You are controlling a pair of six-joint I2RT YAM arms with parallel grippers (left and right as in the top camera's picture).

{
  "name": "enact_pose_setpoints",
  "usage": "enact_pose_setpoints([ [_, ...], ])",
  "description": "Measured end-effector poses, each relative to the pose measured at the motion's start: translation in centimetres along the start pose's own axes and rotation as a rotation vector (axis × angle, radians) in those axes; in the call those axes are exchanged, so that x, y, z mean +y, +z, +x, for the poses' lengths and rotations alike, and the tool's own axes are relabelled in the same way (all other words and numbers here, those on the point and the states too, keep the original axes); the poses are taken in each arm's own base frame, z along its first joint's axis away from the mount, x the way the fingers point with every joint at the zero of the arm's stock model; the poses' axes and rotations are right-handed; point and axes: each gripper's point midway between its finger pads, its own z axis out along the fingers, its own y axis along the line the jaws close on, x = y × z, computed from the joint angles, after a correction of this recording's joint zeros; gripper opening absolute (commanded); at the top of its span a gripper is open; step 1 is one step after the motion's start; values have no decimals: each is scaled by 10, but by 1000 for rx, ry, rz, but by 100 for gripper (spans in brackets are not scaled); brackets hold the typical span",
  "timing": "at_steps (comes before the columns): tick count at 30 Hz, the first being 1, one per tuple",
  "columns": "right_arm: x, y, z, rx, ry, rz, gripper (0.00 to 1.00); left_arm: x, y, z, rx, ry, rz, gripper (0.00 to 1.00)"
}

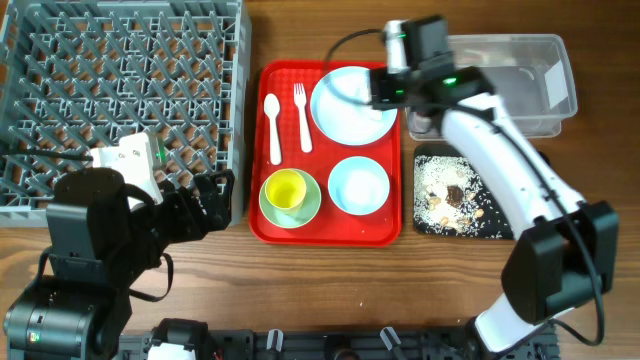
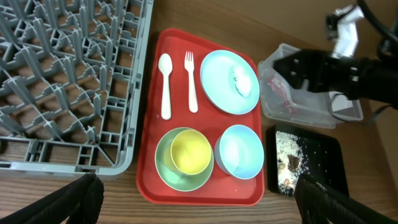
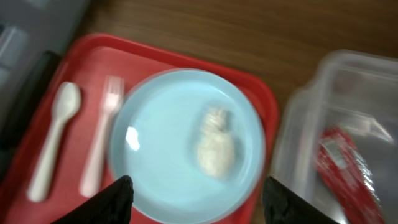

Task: Sort waste into correct bins and load items into the dishwasher rack
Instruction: 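Drop the red wrapper into the clear plastic bin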

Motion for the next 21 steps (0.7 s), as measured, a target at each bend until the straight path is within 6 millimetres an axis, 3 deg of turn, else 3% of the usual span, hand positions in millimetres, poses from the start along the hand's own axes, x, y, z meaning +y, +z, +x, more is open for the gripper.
enact_pose_setpoints([
  [2,17,8,-2,-15,-35,-6,61,0,0,0,0,0,0,100],
  [4,21,25,5,3,-53,8,61,0,0,0,0,0,0,100],
  [10,5,91,48,125,-58,74,62,0,0,0,0,0,0,100],
  [15,-6,116,67,167,-53,101,55,0,0,0,0,0,0,100],
  [17,-7,119,69,172,-53,105,44,0,0,0,0,0,0,100],
  [21,-8,120,72,179,-30,109,12,0,0,0,0,0,0,100],
])
